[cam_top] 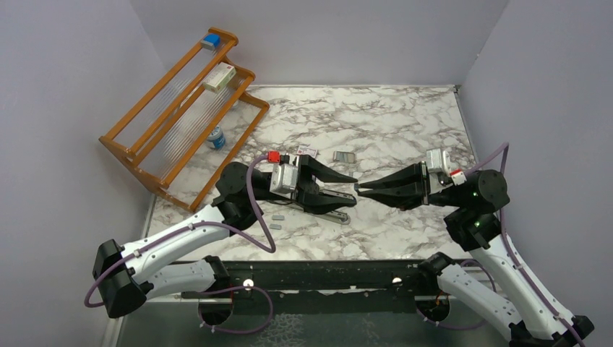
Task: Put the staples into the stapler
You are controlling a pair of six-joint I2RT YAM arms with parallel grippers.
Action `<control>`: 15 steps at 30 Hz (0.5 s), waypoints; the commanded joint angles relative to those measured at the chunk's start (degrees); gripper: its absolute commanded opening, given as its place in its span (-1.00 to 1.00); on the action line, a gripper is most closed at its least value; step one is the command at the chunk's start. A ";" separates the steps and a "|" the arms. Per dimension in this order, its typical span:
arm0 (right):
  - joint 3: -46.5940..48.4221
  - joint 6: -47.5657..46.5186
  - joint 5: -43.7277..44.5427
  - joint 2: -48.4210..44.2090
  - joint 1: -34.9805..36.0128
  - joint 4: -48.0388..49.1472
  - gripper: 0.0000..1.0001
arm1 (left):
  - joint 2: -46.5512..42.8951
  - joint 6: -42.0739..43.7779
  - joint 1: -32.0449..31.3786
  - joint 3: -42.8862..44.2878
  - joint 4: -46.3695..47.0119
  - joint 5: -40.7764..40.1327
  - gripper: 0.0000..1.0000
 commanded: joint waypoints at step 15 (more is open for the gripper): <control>0.57 0.78 -0.73 -0.18 0.33 2.67 -0.88 | 1.12 0.99 -0.63 2.62 2.25 1.32 -0.25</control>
